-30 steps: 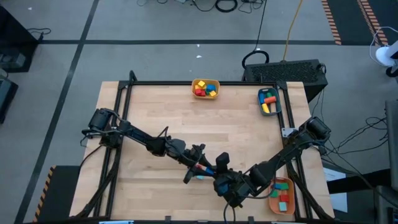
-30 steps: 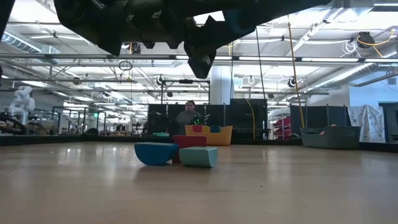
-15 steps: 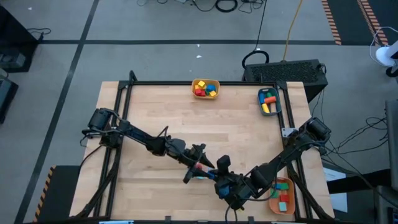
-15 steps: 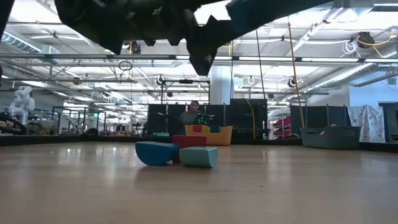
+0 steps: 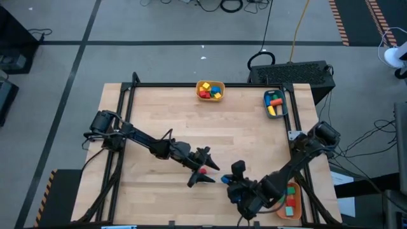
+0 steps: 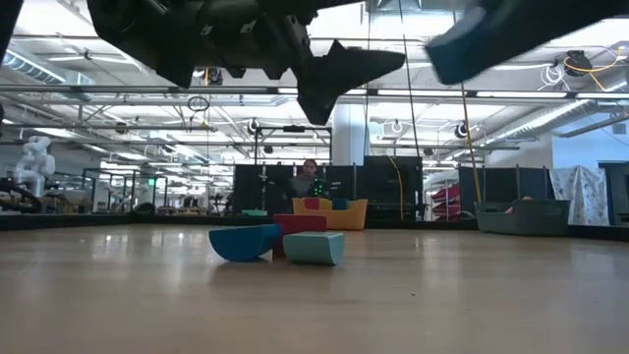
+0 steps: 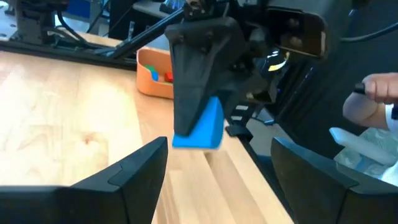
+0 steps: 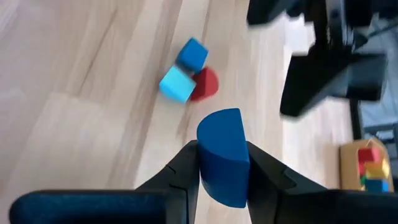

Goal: Sort blocks by size
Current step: Put the blue half circle block into the orange bin

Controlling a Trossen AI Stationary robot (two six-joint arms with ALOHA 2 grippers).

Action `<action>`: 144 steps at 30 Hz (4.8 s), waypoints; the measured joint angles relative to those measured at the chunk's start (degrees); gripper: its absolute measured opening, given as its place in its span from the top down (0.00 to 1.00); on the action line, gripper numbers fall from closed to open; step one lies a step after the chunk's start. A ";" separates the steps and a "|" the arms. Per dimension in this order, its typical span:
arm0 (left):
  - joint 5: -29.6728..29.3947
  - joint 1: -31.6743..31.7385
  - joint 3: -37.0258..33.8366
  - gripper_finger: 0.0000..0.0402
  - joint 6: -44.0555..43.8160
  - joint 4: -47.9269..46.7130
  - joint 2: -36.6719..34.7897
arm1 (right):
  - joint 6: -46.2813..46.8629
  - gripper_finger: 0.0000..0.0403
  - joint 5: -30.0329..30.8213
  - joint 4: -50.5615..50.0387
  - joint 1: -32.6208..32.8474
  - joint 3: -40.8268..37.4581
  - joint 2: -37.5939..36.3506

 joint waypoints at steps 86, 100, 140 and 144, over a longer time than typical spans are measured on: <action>-5.02 -1.41 -0.09 0.28 -0.07 -8.73 0.13 | 72.40 0.73 -57.65 -6.80 22.50 -23.58 -14.14; -7.61 -1.15 -0.02 0.28 -0.04 -17.34 0.17 | 74.28 0.51 -57.81 -10.63 22.49 -22.59 -14.14; -18.27 -7.70 -0.20 0.28 4.09 -45.78 -7.61 | 69.28 0.54 -32.38 -26.47 19.11 -4.92 -14.14; -19.71 -9.79 -0.20 0.28 4.50 -45.67 -6.61 | 69.06 0.54 -31.26 -26.40 19.09 -4.92 -14.14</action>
